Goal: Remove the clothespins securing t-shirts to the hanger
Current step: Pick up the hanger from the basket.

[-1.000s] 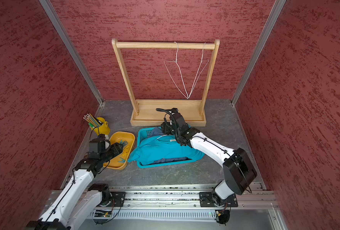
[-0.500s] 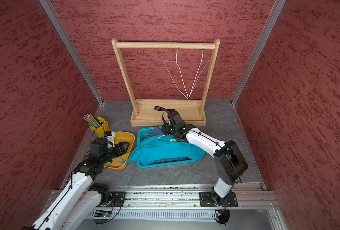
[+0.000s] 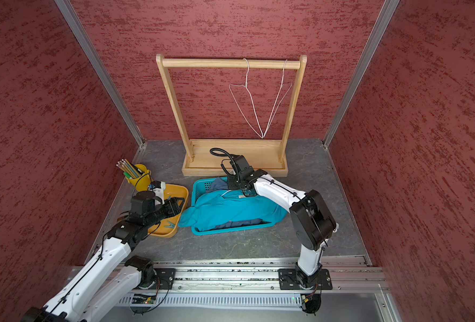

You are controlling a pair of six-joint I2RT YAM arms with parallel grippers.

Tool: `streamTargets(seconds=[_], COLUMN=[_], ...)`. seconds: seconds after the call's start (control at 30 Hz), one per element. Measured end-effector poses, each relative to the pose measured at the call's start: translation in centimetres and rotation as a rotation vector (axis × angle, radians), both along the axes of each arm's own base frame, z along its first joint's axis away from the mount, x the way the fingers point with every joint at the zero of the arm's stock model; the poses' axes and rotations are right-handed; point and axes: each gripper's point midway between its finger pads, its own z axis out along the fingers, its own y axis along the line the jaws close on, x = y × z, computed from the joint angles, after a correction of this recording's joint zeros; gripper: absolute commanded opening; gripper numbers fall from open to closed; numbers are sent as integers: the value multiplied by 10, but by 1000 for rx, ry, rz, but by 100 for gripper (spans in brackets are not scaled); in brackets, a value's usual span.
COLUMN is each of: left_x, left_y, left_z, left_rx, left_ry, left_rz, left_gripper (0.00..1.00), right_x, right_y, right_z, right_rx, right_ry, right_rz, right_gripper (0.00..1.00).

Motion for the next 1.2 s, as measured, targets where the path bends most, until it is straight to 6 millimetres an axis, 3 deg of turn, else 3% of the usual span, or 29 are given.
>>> streamTargets(seconds=[0.17,0.3,0.47,0.6,0.87,1.03,1.2], left_x=[-2,-1,1,0,-21,-26,-35], left_y=[1,-3,-16,-40,-94,-123,-160], left_z=[15,31,66,100,155,161,137], left_rx=[7,17,14,23,28,-26,-8], left_ry=[-65,-110,-216,-311,-508,-500,-418], left_rz=[-11,-51,-138,-263,-561,-734,-891], left_gripper=[60,62,62,64,73,73,73], right_x=[1,-4,-20,-33,-54,-65,-68], right_y=[-1,-6,-16,-23,-32,-37,-38], right_z=[25,76,135,162,192,212,223], right_rx=[23,92,194,250,310,338,354], right_ry=[-65,-192,-367,-472,-621,-702,-738], right_rz=[11,14,36,55,102,125,136], right_gripper=[0,0,0,0,0,0,0])
